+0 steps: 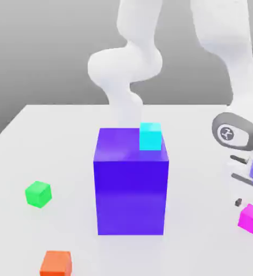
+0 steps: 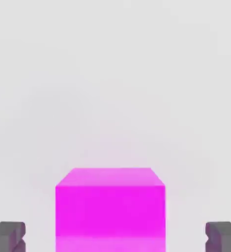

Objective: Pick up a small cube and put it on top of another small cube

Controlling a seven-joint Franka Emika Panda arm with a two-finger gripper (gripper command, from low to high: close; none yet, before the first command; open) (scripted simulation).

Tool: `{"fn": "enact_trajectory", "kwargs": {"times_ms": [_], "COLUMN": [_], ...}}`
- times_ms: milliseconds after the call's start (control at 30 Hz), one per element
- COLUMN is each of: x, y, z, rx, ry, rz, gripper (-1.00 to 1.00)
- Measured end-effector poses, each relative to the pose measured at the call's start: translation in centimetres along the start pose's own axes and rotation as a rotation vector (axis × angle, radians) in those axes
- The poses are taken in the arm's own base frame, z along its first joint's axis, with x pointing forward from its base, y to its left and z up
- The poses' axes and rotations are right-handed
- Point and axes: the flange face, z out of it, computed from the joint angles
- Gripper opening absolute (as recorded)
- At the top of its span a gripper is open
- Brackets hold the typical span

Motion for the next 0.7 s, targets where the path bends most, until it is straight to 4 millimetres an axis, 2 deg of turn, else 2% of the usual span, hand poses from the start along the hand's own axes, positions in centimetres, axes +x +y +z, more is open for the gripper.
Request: {"fn": "enact_trajectory", "kwargs": {"times_ms": [167, 200, 367, 400, 533, 633, 700], "x": [0.0, 0.0, 0.0, -0.2, -5.0, -9.8, -13.7], "y": [0.0, 0.0, 0.1, 0.8, 5.6, 9.0, 11.1], "z": [0.4, -0.1, -5.5, -6.5, -9.7, -12.1, -13.7], "rx": [0.001, 0.001, -0.002, -0.014, -0.081, -0.138, -0.178], "ry": [-0.002, -0.002, 0.001, 0.013, 0.042, 0.058, 0.066], "rz": [-0.001, -0.001, 0.003, 0.027, 0.205, 0.356, 0.466], "gripper": [-1.00, -1.00, -1.00, -1.00, -1.00, -1.00, -1.00]}}
